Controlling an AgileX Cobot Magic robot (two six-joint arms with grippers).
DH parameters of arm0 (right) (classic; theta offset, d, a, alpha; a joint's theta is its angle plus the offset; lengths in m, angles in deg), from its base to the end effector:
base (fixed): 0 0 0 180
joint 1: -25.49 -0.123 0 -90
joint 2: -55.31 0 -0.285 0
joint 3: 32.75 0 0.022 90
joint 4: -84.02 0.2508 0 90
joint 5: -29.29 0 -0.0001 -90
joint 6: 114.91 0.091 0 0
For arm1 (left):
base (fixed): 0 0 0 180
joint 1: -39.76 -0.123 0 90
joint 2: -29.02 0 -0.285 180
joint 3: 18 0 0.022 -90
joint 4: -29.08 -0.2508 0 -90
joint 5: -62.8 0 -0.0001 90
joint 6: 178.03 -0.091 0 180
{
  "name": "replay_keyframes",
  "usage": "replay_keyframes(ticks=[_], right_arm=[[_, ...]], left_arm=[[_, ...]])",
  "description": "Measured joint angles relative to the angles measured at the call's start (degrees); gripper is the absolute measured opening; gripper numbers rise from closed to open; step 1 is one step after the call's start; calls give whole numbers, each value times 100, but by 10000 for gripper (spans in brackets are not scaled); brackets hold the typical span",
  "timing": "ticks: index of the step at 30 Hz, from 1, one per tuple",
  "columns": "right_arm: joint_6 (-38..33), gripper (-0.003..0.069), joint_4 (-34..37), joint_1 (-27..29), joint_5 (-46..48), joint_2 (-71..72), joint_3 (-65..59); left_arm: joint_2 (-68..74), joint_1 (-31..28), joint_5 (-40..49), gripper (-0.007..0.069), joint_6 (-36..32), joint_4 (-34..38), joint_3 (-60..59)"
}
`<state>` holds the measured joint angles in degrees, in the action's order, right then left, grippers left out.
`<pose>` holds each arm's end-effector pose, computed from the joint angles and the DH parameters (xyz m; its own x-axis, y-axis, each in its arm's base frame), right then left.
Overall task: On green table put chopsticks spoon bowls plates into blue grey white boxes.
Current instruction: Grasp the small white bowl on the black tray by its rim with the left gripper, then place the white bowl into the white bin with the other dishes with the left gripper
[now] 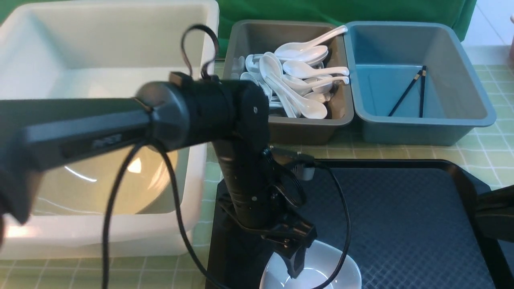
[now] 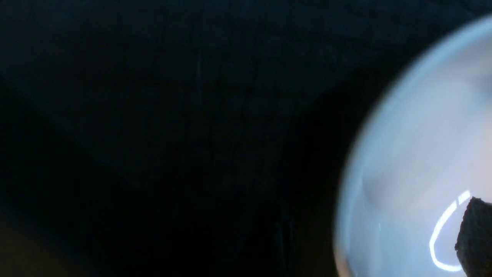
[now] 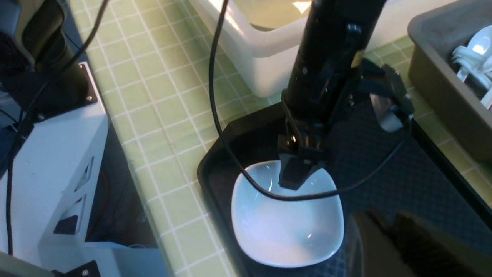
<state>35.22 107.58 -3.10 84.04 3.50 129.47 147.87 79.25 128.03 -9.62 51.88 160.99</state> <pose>0.0947 0.0855 0.4095 -0.2586 -0.4330 -0.8635 -0.7955 0.6025 -0.0639 0.2582 -0.2543 0.1818 -0.7540 0.6552 0.0472 0.6011 0.7171 -0.3527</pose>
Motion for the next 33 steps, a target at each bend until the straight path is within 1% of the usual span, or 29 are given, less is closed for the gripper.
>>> replay_keyframes(ticks=[2, 4, 5, 7, 8, 9, 10, 11, 12, 15, 21, 23, 24, 25, 26, 29, 30, 31, 32, 33], right_arm=[[0, 99, -29, 0, 0, 0, 0], [0, 99, -57, 0, 5, 0, 0], [0, 99, -73, 0, 5, 0, 0], [0, 100, -73, 0, 5, 0, 0], [2, 101, -74, 0, 5, 0, 0], [2, 101, -74, 0, 5, 0, 0], [2, 101, -80, 0, 5, 0, 0], [2, 101, -81, 0, 5, 0, 0], [2, 101, -86, 0, 5, 0, 0], [2, 102, -86, 0, 5, 0, 0], [-13, 110, -92, 0, -29, 0, 0], [-13, 110, -92, 0, -222, 0, 0], [-13, 110, -92, 0, -247, 0, 0], [-13, 110, -92, 0, -472, 0, 0], [-13, 110, -92, 0, -529, -6, 0], [-13, 110, -92, 0, -976, -10, 0], [-13, 110, -92, 0, -996, -16, 0], [-13, 110, -92, 0, -1111, -54, 0], [-13, 110, -92, 0, -1119, -54, 0], [-13, 107, -92, 0, -1155, -96, 0]], left_arm=[[161, 0, 22, 524, -211, 275, 0], [329, 0, 87, 450, -397, 499, 0], [430, 0, 147, 382, -448, 567, 0], [481, -6, 185, 315, -492, 621, 7], [535, -6, 202, 199, -531, 621, 7], [549, -13, 202, 127, -542, 607, 7], [552, -26, 202, 72, -549, 595, 14], [552, -26, 202, 64, -549, 595, 14], [552, -68, 275, 29, -554, 639, 66], [478, -171, 368, 14, -554, 634, 250], [-423, -919, 356, 15, -531, 624, 1101], [-922, -1275, 369, 15, -498, 578, 1397], [-971, -1311, 377, 15, -496, 562, 1418], [-1389, -1631, 408, 15, -435, 432, 1524], [-1502, -1719, 420, 15, -405, 387, 1536], [-2569, -2763, 507, 15, -172, -320, 1471], [-2569, -2763, 507, 15, -152, -366, 1459], [-2976, -3310, 524, 15, 35, -763, 1325], [-3023, -3382, 524, 15, 35, -810, 1301], [-3244, -3744, 535, 15, 134, -1051, 1155]])
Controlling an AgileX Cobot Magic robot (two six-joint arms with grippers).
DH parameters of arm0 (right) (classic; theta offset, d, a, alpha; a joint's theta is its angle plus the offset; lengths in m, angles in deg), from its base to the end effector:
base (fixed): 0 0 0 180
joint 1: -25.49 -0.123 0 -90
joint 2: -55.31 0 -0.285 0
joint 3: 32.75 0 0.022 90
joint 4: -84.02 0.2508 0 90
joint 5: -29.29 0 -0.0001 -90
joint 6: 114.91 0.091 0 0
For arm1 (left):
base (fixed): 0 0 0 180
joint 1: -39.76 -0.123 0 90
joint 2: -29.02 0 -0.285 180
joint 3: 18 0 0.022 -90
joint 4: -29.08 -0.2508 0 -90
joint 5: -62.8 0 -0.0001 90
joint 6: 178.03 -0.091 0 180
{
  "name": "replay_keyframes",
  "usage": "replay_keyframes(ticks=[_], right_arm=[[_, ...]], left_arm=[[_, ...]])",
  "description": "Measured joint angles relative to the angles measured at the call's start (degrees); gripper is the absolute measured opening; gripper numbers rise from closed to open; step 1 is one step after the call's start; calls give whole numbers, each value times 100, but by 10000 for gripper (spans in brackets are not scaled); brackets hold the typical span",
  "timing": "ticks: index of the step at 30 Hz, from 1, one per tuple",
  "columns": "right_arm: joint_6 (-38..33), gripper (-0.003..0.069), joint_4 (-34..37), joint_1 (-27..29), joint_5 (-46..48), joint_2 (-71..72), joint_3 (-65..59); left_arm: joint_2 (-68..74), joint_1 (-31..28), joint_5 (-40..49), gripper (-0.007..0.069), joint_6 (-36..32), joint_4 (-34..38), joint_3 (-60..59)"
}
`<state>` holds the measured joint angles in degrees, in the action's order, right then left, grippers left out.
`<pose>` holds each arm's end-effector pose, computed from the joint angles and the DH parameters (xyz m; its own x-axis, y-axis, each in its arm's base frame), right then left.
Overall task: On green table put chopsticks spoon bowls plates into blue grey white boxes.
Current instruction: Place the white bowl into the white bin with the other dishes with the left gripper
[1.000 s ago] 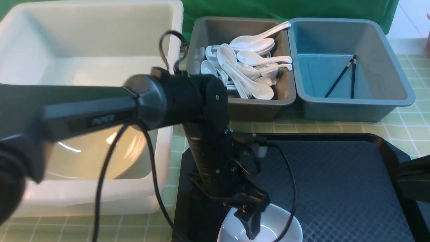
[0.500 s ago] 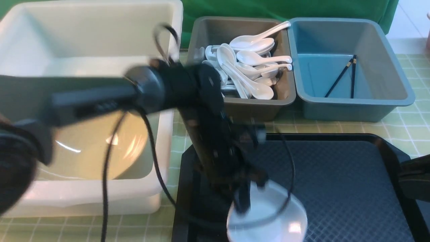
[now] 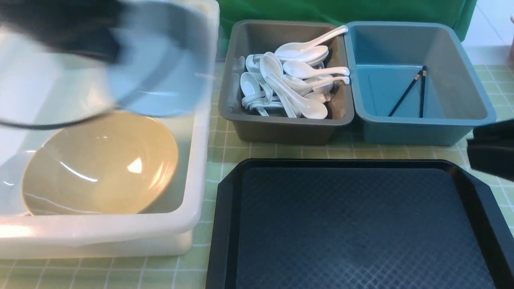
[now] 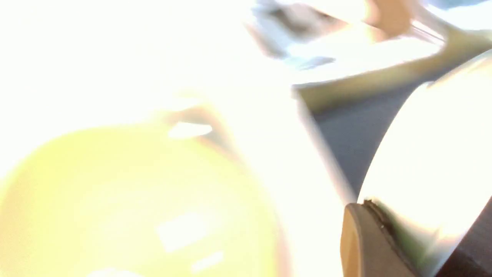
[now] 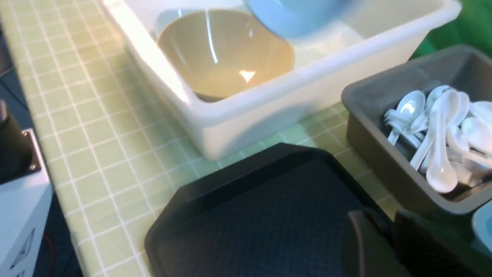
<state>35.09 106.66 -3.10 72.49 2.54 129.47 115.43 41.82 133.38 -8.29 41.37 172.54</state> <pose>0.1100 0.0873 0.4220 -0.1597 -0.3358 -0.9283 -0.7321 0.6711 -0.1168 0.2689 -0.0280 0.4160 -0.8084 0.1335 -0.5733 0.2348 0.9662 -0.1060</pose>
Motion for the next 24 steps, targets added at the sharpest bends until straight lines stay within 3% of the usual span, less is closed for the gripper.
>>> replay_keyframes(ticks=[3, 6, 8, 13, 18, 24], right_arm=[[0, 66, 0, 0, 6, -223, 0], [-8, 35, 0, 0, 68, -389, 0], [-50, 22, 0, 0, 185, -515, 0], [-99, 22, 12, 5, 215, -598, 0], [-137, 22, 24, 5, 216, -598, 0], [-221, 22, 24, 5, 279, -598, 0]], left_arm=[[-490, -1271, 97, 15, 170, -599, -683], [-524, -1904, 55, 15, 217, -910, -1026], [-425, -2429, -469, 15, 424, -1138, -1247], [-2, -2740, -1077, 15, 562, -1458, -1271], [705, -2750, -1076, 15, 823, -1929, -1141], [1294, -2750, -1062, 15, 811, -1838, -1108]])
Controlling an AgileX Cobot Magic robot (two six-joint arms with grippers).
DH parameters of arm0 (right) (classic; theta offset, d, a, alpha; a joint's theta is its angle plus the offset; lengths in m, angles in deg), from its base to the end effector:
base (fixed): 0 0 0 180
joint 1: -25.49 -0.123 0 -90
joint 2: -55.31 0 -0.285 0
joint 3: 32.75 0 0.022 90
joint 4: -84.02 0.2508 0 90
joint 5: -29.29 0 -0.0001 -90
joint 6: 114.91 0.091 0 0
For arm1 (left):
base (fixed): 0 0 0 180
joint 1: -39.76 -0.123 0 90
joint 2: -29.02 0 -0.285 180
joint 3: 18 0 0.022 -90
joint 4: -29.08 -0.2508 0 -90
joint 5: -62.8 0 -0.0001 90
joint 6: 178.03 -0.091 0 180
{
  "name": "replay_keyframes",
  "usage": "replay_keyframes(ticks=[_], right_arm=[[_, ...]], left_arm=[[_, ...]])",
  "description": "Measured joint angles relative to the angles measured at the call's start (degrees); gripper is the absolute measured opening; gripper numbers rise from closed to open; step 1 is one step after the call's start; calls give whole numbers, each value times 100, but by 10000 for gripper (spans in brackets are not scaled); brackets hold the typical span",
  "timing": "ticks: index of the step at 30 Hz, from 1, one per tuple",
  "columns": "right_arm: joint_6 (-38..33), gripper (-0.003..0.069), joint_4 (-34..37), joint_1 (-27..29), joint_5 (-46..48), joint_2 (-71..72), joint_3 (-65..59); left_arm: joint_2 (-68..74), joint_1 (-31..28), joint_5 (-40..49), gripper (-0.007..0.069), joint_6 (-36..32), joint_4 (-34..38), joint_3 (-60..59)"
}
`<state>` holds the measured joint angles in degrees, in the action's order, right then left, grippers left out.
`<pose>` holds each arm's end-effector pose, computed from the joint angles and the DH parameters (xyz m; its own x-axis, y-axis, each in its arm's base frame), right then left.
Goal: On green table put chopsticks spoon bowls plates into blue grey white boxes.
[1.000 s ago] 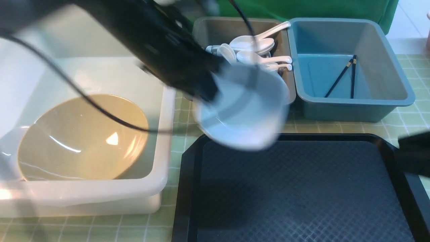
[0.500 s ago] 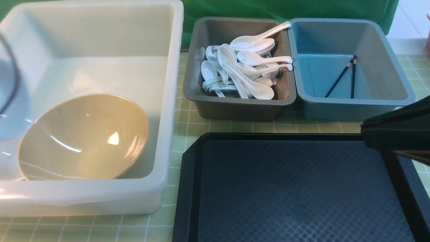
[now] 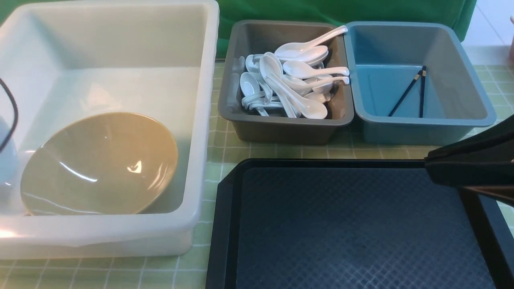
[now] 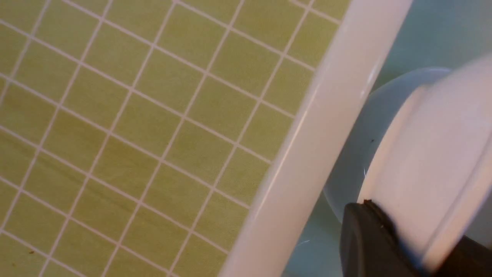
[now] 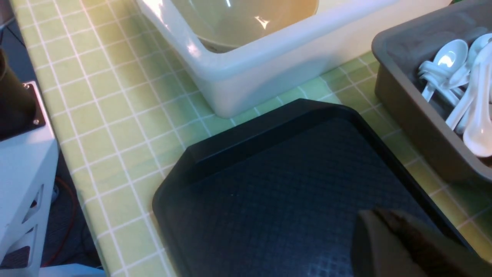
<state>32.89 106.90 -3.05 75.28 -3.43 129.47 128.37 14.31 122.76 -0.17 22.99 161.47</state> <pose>0.1340 0.1019 0.4025 -0.2412 -0.4298 -0.8701 -0.7662 0.6346 -0.1011 0.2930 0.1487 0.2978 -0.8848 -0.3212 -0.3377 -0.3781 0.9183 0.1172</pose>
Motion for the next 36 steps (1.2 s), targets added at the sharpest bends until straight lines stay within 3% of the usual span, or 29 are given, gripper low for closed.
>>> replay_keyframes(ticks=[10, 16, 19, 20, 27, 32, 36], right_arm=[[-48, 22, 0, 0, 12, 0, 0], [-48, 22, 0, 0, 16, 0, 0], [-48, 24, 0, 0, 16, 0, 0], [-48, 24, 0, 0, 10, 0, 0], [-48, 27, 0, 0, -400, -2, 0], [-19, 30, -292, 0, -871, -77, 0], [452, 36, -761, 0, -1139, -163, 0]], left_arm=[[555, 11, 166, 48, 50, 420, 7], [732, 11, 458, 190, 316, 455, 7], [732, 11, 557, 314, 566, 300, 9], [732, 11, 573, 314, 607, 288, 9], [328, 163, 839, 596, 1351, -93, 119], [-212, 598, 1008, 651, 1174, -174, 515], [-762, 1248, 1030, 648, 683, 430, 665]])
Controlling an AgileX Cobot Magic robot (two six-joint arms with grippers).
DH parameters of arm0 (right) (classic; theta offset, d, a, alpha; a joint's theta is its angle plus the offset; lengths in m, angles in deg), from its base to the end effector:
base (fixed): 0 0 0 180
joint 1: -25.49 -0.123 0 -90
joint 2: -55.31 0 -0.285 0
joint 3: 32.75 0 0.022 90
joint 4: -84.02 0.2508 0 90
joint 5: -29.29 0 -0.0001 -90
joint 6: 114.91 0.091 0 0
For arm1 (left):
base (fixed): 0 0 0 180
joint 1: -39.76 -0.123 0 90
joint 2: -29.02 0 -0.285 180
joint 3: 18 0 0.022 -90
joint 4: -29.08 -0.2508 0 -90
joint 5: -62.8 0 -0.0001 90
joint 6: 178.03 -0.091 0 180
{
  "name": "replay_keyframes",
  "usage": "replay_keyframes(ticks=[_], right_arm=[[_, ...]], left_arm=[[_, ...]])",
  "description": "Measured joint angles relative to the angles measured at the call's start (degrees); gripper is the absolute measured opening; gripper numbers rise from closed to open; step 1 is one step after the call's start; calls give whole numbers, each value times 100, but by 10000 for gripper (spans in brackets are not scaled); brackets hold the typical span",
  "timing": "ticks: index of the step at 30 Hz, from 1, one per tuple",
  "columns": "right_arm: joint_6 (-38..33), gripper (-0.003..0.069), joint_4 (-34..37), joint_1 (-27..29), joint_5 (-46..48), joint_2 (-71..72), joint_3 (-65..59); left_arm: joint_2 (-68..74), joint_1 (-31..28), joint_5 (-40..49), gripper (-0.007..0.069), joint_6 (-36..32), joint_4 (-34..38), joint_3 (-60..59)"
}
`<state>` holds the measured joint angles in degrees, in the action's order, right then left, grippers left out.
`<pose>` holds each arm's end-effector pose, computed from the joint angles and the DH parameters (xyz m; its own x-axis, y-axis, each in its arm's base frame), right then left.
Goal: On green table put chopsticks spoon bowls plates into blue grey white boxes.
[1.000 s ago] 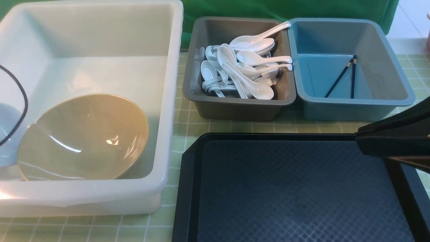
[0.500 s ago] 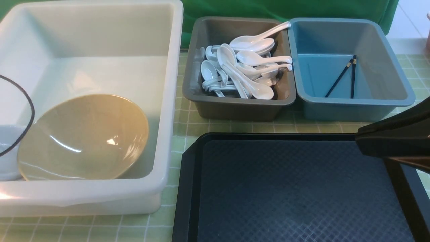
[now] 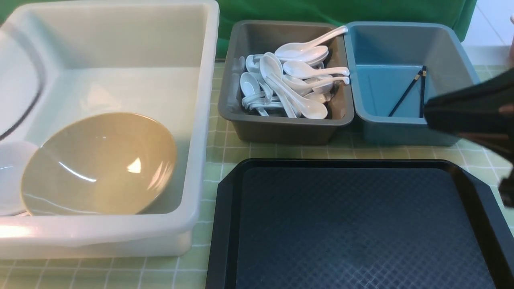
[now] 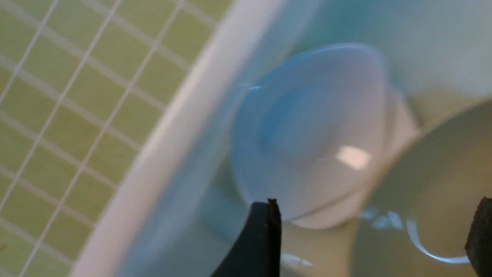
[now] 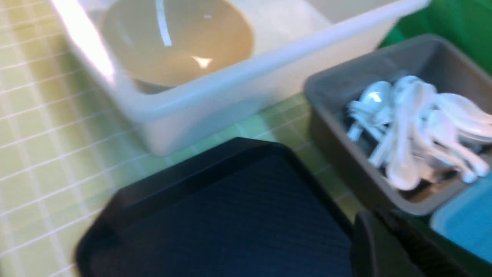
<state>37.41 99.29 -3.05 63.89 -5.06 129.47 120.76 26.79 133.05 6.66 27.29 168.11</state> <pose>0.1547 0.0997 0.4103 -0.1610 -0.3792 -0.9112 -0.6586 0.7289 -0.1869 0.2860 0.0686 0.3659 -0.8703 -0.2735 -0.4097 -0.2988 0.9543 -0.0024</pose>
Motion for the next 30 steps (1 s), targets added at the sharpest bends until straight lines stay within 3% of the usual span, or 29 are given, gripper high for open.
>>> replay_keyframes(ticks=[4, 8, 12, 13, 14, 17, 19, 23, 30], right_arm=[[1022, 38, -1189, 0, -144, -20, 0], [2123, 40, -2402, 0, 264, -20, 0], [3091, 45, -3026, 0, 1221, -13, 0], [3236, 46, -3058, 0, 1454, 14, -5], [3278, 47, -3058, 0, 1483, 22, -6], [3816, 53, -3079, 0, 1629, 459, -300], [4054, 56, -3099, 0, 1483, 947, -630], [4107, 59, -3142, 0, 1041, 1884, -1302], [3866, 68, -3192, 0, -17, 3953, -2995]], left_arm=[[-577, 1324, -1, 616, -871, 966, 25], [-785, 2418, 36, 527, -1327, 1362, 25], [-835, 3311, 130, 378, -1686, 1506, 25], [-851, 3564, 154, 302, -1715, 1550, 25], [-854, 3595, 154, 292, -1725, 1572, 25], [-1019, 4026, 154, 90, -1726, 1742, -22], [-1287, 4167, 133, 29, -1688, 1810, -248], [-1948, 4229, 133, -2, -1485, 1891, -952], [-4253, 4247, -262, -2, -951, 2198, -3453]])
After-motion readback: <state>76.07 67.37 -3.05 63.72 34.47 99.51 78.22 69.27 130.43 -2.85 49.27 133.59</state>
